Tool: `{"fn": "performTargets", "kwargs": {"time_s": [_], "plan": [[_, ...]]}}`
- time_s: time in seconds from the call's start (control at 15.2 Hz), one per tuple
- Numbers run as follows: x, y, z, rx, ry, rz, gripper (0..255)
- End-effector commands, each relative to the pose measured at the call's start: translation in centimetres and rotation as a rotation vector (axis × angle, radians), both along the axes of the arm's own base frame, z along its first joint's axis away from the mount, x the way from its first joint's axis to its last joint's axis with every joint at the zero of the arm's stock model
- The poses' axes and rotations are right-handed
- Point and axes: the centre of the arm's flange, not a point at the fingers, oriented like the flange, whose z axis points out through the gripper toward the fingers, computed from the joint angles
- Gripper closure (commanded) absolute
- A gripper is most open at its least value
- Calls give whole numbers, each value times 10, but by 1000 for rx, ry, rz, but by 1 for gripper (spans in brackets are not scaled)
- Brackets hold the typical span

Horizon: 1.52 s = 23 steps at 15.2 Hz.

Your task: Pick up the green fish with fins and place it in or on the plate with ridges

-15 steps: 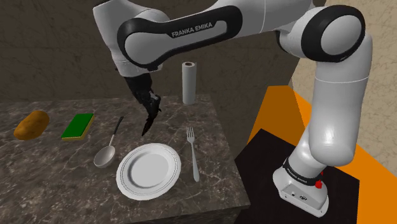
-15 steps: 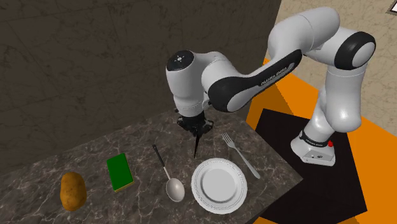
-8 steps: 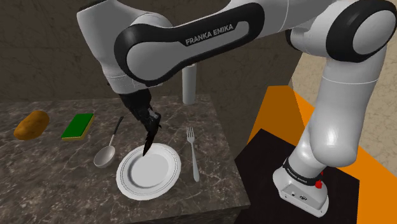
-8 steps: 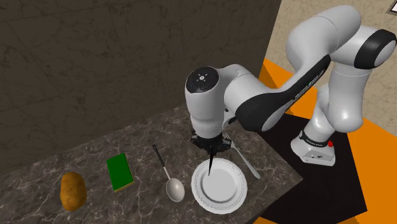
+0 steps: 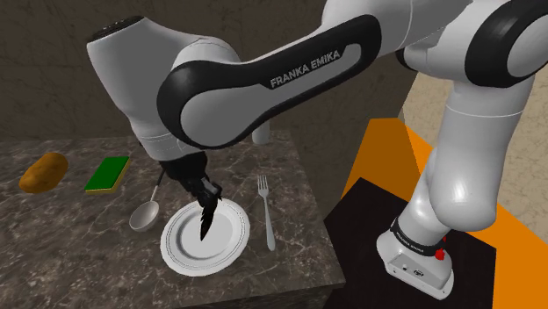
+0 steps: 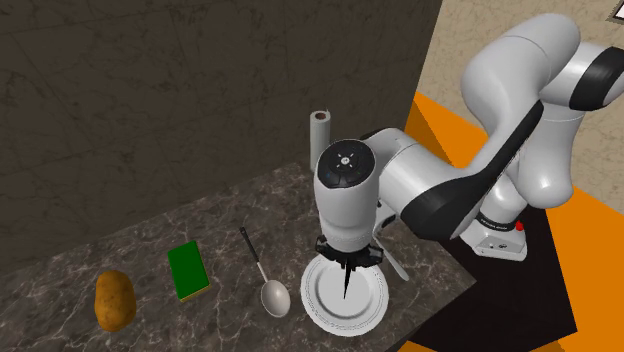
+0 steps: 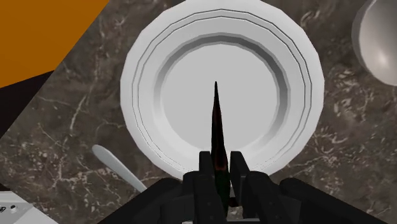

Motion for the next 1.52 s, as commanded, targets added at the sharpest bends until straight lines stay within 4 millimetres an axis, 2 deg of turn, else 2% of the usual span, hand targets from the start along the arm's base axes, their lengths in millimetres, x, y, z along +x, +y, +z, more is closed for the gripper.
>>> {"fn": "performTargets", "kwargs": {"time_s": [0.0, 0.59, 1.12, 1.19, 1.45], "plan": [[-1, 1, -11, 0, 2, 1, 255], [-1, 1, -59, 0, 2, 1, 255], [-1, 1, -61, 0, 2, 1, 255], [-1, 1, -61, 0, 2, 1, 0], [-1, 1, -61, 0, 2, 1, 0]]}}
